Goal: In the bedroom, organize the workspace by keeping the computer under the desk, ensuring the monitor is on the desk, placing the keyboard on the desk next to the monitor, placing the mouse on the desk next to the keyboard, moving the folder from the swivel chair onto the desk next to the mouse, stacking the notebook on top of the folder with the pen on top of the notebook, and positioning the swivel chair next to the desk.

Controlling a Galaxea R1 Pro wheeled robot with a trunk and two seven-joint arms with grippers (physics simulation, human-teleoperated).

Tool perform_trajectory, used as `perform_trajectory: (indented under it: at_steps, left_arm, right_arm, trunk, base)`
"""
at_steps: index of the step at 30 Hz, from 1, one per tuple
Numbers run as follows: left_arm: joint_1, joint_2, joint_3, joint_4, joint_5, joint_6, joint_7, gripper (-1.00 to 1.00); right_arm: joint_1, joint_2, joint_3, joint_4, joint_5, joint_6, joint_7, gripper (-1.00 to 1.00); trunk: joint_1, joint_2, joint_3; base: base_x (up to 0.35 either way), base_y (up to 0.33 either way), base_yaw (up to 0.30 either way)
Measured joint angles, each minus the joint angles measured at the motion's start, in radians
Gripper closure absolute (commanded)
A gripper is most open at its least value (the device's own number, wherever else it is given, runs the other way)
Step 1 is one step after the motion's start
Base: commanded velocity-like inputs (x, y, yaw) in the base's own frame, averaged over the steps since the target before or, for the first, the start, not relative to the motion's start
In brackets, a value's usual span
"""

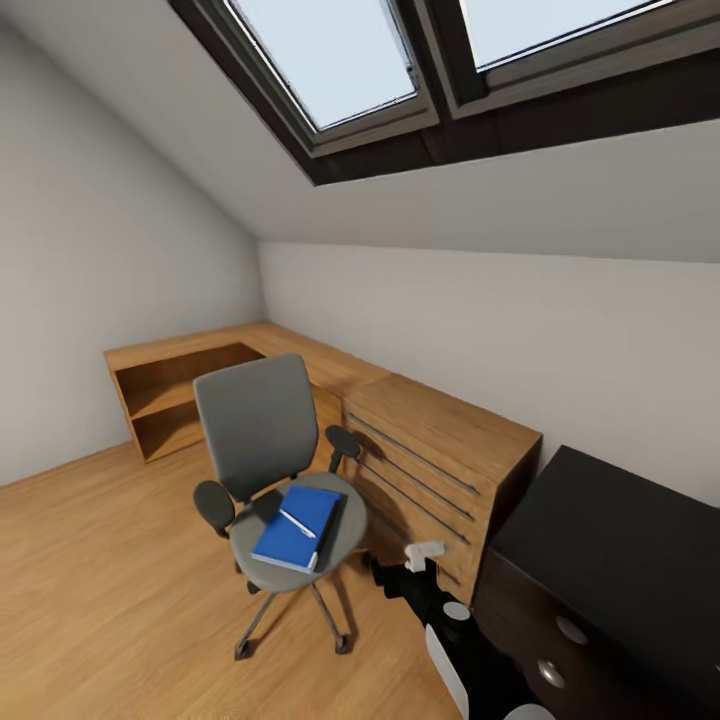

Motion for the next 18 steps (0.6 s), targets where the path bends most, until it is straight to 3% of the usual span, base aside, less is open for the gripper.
perform_trajectory:
  at_steps: [14,18]
  left_arm:
    - [0.0,0.003,0.002,0.001,0.0,-0.001,0.001,-1.0]
    - [0.0,0.003,0.003,0.001,0.0,-0.002,0.001,-1.0]
  right_arm:
    - [0.0,0.0,0.004,0.004,0.0,-0.005,-0.023,-1.0]
    - [0.0,0.0,0.004,0.004,0.0,-0.005,-0.023,-1.0]
  trunk:
    - [0.0,0.0,-0.007]
    - [-0.001,0.0,-0.009]
  base:
    - [0.001,0.001,0.278]
    - [0.12,0.116,0.278]
